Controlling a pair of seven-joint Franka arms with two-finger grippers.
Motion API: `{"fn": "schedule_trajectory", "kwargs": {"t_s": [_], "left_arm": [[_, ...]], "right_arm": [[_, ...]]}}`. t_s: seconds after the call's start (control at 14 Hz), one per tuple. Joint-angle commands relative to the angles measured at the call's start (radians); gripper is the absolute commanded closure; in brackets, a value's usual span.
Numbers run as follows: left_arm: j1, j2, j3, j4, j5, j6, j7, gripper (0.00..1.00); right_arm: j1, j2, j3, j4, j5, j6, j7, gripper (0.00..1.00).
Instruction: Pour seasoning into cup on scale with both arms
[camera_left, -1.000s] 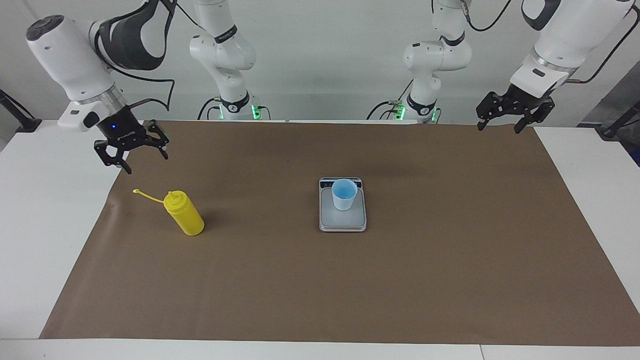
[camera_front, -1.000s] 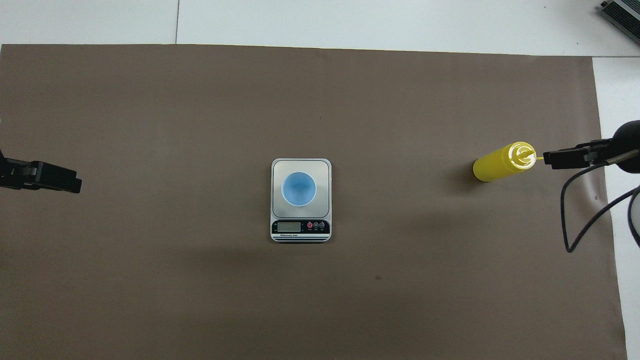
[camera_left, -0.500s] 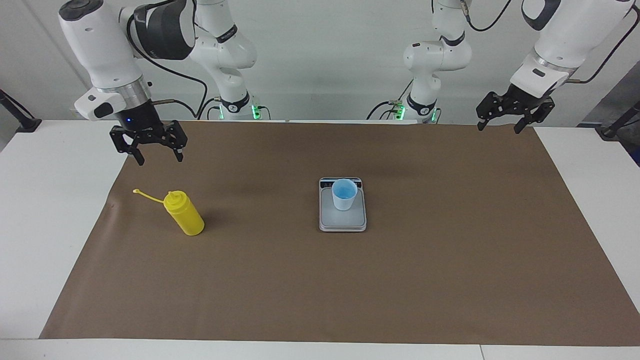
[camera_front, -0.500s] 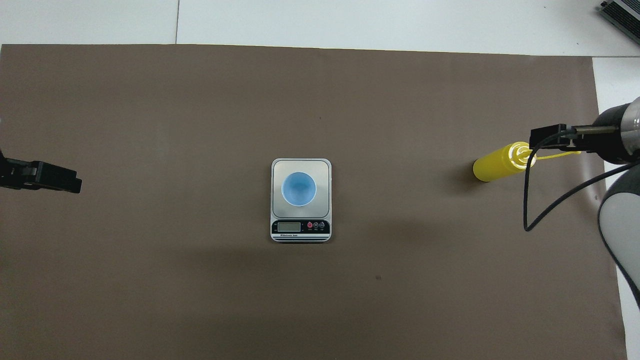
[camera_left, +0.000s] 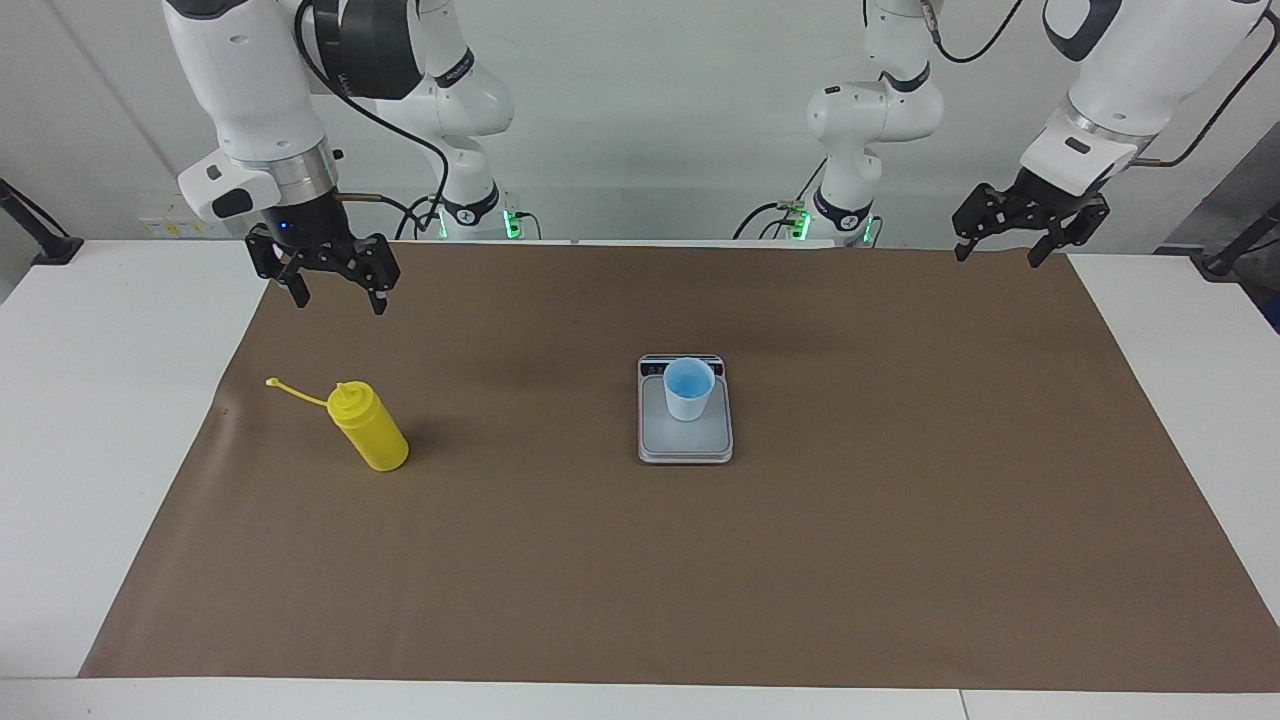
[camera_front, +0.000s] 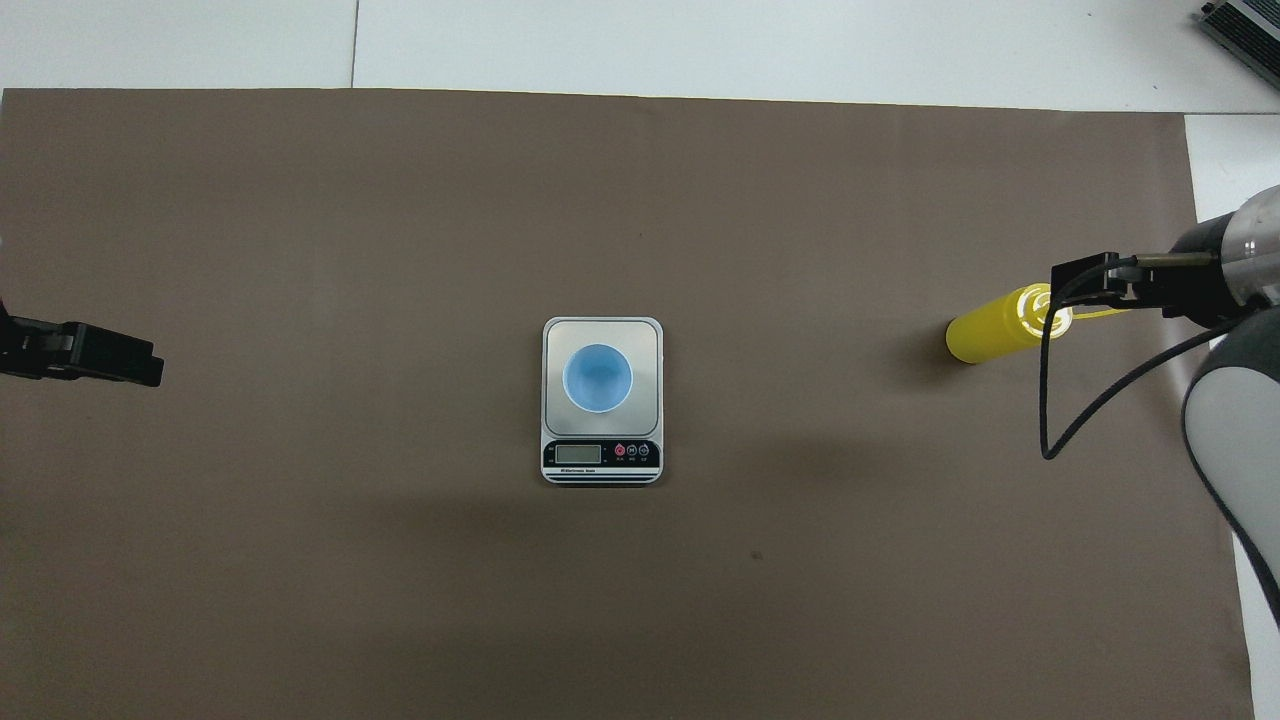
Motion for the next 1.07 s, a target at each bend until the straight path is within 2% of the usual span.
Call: {"fn": "schedule_trajectory", "kwargs": {"t_s": [0.0, 0.21, 1.0], "left_arm": [[0.003, -0.031, 0.003, -0.031, -0.005, -0.002, -0.004, 0.00], [0.001, -0.031, 0.003, -0.031, -0.005, -0.002, -0.004, 0.00], [0.001, -0.031, 0.003, -0.031, -0.005, -0.002, -0.004, 0.00]], "right_arm": [[-0.030, -0.018, 0.003, -0.030, 0.056, -0.008, 0.013, 0.00], [-0.027, -0.031, 0.003, -0.056, 0.058, -0.009, 0.013, 0.00], [-0.031, -0.034, 0.002, -0.053, 0.058, -0.034, 0.007, 0.00]]}}
